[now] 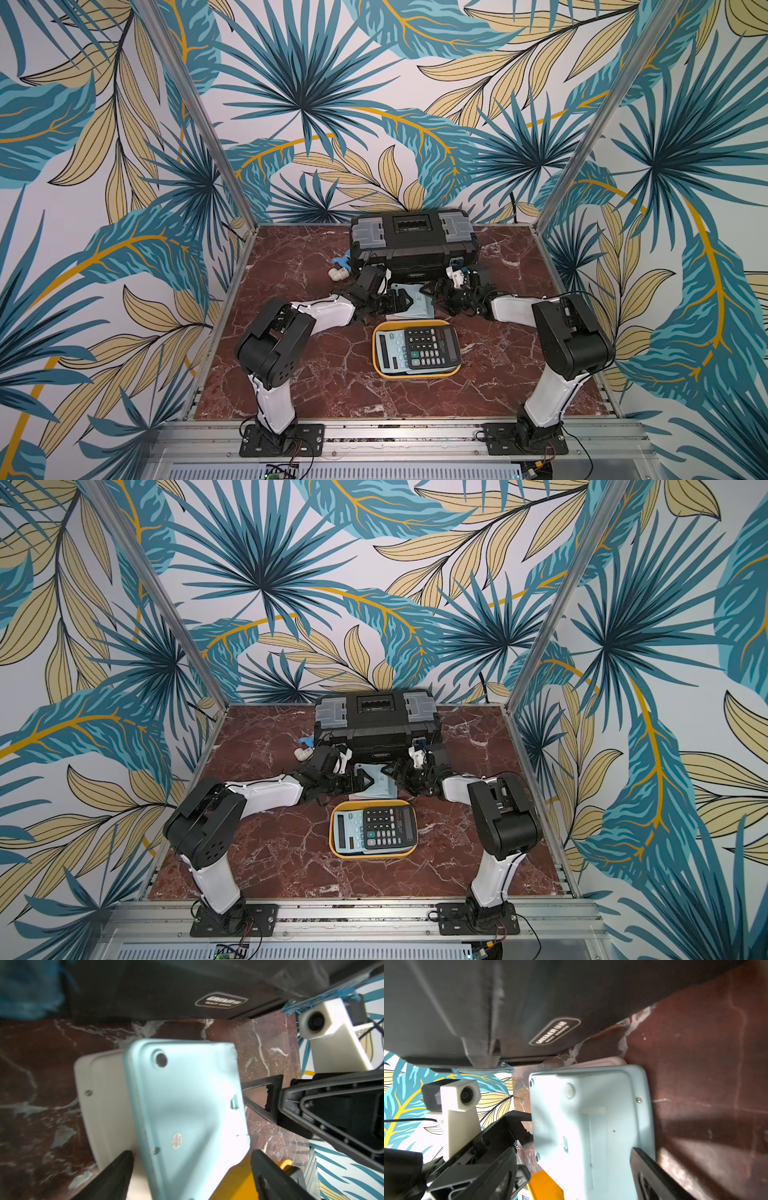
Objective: Put the calculator in the storage box
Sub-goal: Pick up the calculator at the center of the board.
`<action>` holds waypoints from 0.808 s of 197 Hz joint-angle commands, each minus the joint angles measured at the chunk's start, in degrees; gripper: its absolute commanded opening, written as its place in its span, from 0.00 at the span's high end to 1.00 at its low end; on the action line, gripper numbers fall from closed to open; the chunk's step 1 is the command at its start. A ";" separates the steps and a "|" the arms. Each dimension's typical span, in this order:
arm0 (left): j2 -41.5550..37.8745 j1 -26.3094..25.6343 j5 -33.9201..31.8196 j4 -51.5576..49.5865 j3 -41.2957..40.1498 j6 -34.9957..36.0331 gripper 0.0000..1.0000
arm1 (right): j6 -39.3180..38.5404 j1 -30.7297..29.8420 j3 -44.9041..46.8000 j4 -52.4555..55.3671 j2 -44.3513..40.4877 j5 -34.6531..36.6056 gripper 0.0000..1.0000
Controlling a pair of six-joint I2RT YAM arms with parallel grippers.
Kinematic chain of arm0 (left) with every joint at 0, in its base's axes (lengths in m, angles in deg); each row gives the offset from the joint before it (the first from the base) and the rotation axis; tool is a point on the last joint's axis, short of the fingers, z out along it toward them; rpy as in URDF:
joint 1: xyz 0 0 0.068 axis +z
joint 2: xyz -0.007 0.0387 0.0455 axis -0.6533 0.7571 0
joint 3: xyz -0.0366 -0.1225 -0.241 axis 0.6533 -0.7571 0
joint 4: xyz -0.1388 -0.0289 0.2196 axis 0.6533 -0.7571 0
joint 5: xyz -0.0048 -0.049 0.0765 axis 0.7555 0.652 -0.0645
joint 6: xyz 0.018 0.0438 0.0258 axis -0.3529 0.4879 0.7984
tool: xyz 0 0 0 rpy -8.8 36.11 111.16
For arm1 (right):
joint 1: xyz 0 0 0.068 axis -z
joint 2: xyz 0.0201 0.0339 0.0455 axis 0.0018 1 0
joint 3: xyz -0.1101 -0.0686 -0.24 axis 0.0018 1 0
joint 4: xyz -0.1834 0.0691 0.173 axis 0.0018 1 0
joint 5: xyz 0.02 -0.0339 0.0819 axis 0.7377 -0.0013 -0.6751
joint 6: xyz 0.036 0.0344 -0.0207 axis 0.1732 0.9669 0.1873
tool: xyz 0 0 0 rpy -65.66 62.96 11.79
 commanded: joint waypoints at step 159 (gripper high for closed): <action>-3.26 1.03 7.67 6.12 0.33 -6.20 0.86 | -0.53 -0.28 2.05 1.24 -2.32 -0.02 0.13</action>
